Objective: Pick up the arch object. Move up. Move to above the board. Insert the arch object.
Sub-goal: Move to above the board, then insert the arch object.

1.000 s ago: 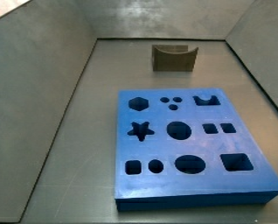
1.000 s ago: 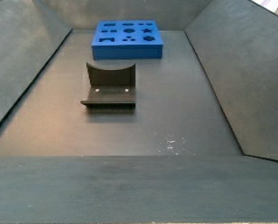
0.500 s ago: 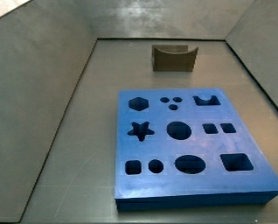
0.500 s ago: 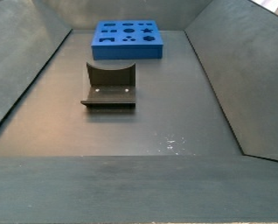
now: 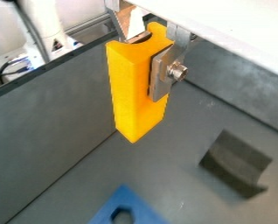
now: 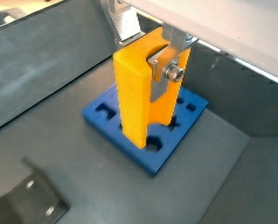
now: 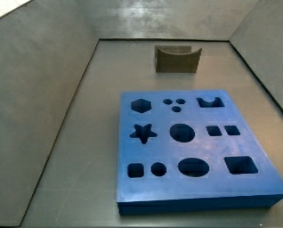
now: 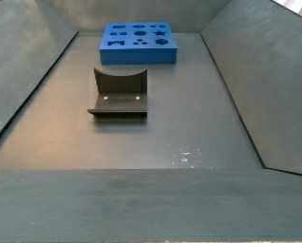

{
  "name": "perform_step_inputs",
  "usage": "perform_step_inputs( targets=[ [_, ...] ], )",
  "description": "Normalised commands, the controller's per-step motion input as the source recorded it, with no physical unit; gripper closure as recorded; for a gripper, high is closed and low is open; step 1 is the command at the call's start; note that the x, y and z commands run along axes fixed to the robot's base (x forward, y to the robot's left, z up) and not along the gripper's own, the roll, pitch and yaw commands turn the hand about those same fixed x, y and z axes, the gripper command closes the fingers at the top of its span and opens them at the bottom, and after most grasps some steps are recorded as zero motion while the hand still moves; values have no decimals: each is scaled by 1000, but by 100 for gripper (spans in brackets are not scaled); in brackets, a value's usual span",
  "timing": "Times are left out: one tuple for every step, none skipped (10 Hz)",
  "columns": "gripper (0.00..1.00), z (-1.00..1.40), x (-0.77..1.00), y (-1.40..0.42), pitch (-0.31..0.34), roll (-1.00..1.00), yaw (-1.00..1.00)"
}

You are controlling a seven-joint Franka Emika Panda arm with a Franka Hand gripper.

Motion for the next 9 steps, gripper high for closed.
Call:
perform_step_inputs(
  targets=[
    [100, -28, 279, -898, 117, 5, 15],
    [100, -12, 216, -621, 121, 9, 11],
    [100, 13, 137, -317, 119, 21, 12],
    [100, 21, 97, -197, 108, 27, 11],
    [100, -397, 491, 177, -27, -31, -777],
    [100, -397, 494, 174, -27, -31, -777],
    [100, -377, 523, 177, -40, -41, -760],
    [100, -386, 583, 191, -40, -49, -720],
    [100, -417, 711, 174, -59, -43, -597]
  ],
)
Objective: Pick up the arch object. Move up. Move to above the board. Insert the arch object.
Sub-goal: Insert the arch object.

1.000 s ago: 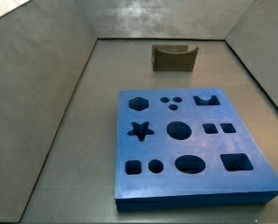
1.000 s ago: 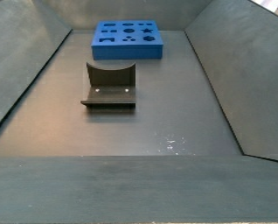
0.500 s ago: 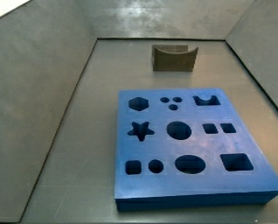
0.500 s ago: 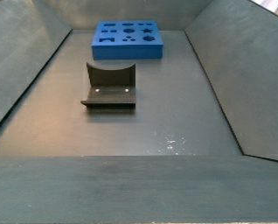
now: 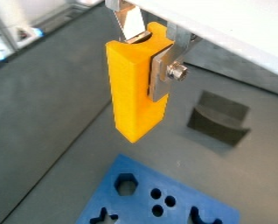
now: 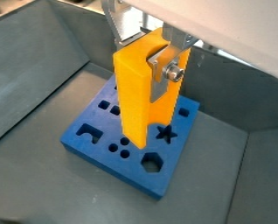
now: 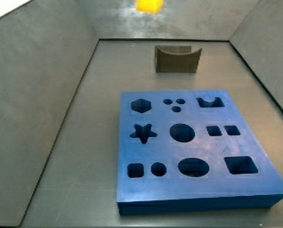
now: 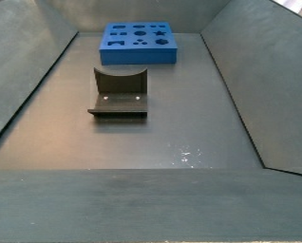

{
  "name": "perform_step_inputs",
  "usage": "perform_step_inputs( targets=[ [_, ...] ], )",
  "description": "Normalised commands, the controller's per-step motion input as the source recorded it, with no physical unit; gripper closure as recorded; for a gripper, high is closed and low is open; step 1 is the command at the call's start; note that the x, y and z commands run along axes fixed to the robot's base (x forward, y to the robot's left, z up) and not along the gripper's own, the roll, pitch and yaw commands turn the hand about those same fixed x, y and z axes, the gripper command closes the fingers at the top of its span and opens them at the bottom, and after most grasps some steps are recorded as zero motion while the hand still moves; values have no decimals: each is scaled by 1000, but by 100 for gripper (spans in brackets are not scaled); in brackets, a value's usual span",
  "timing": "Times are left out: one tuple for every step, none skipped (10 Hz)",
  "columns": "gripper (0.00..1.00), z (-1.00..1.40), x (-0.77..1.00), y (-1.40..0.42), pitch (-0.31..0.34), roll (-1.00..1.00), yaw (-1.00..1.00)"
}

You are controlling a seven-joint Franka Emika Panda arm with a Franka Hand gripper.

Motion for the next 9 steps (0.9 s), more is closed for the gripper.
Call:
perform_step_inputs(
  targets=[
    [100, -457, 697, 163, -51, -21, -611],
    [100, -497, 583, 126, -6, 0, -723],
    [100, -520, 546, 109, 0, 0, -751],
    [100, -514, 440, 109, 0, 0, -823],
    [100, -574, 274, 54, 0, 0, -906],
    [100, -611, 223, 20, -1, 0, -940],
    [100, -591, 357, 0, -11, 0, -834],
    [100, -529, 649, -51, -1, 0, -529],
    [100, -509, 800, -217, -4, 0, -326]
  ],
)
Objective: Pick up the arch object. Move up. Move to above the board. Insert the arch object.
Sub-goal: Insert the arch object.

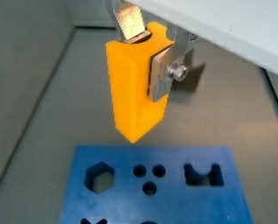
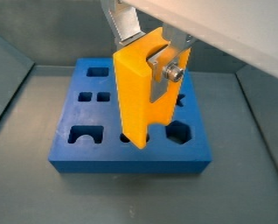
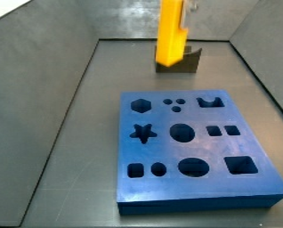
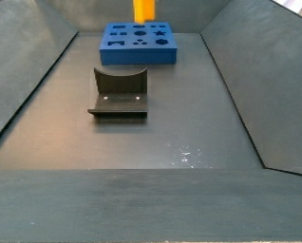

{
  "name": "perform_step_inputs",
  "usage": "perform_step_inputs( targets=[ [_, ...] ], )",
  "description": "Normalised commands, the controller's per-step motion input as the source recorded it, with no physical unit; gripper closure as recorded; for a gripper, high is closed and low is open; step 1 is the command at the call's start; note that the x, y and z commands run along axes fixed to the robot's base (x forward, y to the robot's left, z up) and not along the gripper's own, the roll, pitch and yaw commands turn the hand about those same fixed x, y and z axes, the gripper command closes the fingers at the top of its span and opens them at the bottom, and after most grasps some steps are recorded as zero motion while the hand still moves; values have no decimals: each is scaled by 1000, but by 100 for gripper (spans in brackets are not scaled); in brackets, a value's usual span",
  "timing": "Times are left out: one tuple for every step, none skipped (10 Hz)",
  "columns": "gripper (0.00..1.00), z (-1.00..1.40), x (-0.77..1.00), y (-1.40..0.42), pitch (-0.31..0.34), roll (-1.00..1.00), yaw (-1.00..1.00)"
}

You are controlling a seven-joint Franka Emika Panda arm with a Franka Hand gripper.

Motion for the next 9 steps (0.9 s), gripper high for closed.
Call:
perform_step_inputs(
  targets=[
    [100, -494, 834, -274, -4, 0, -269],
    [100, -497, 831, -294, -1, 0, -260],
    [100, -534, 646, -286, -13, 14, -446],
    [100, -534, 186, -197, -66, 9, -871],
    [100, -434, 31, -160, -56, 0, -989],
    [100, -394, 20, -151, -59, 0, -997],
    [100, -217, 51, -46, -114, -19, -1000],
    [100, -140, 94, 0, -174, 0, -960],
    [100, -189, 226, -46, -194, 27, -843]
  ],
)
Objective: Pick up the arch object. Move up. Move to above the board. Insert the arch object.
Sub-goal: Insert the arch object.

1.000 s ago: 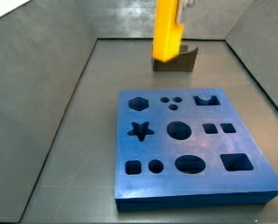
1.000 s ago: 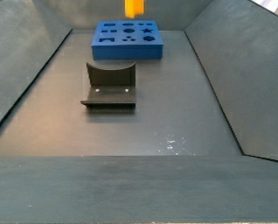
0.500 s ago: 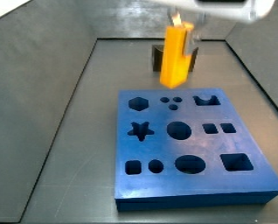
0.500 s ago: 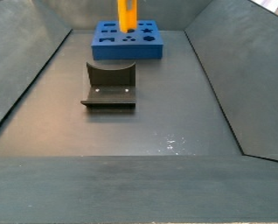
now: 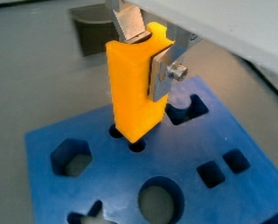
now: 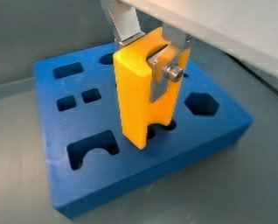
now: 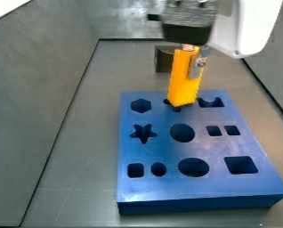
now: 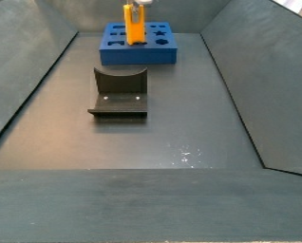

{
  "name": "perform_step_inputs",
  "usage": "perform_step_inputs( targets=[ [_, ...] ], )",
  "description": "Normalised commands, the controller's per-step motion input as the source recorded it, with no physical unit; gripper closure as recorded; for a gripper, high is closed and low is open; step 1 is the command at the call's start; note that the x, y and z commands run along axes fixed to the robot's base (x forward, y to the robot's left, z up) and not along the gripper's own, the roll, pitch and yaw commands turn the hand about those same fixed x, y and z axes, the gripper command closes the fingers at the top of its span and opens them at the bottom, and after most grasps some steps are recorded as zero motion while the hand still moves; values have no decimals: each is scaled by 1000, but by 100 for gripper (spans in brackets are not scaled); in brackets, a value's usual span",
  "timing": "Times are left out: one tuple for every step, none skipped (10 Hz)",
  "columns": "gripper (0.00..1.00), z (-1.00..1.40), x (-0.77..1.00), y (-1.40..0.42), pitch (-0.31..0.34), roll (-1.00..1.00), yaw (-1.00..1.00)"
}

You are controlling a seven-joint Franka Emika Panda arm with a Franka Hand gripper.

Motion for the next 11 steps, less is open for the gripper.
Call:
perform_step_inputs(
  targets=[
    [100, -303, 260, -80, -186, 117, -829],
    [100, -431, 414, -140, -156, 231, -706],
    [100, -434, 640, -163, -131, 231, -506],
    [100, -414, 894, -174, -100, 211, -271],
    [100, -434, 1000, -186, -73, 220, -106],
    [100, -329, 1000, -17, -49, 140, -37],
    [100, -314, 1000, 0, -50, 130, -31],
    [100, -423, 1000, -23, -50, 219, -94],
    [100, -537, 729, 0, -67, 313, -449],
    [100, -549, 651, 0, -81, 326, -526],
    [100, -509, 834, 0, -74, 294, -363]
  ],
)
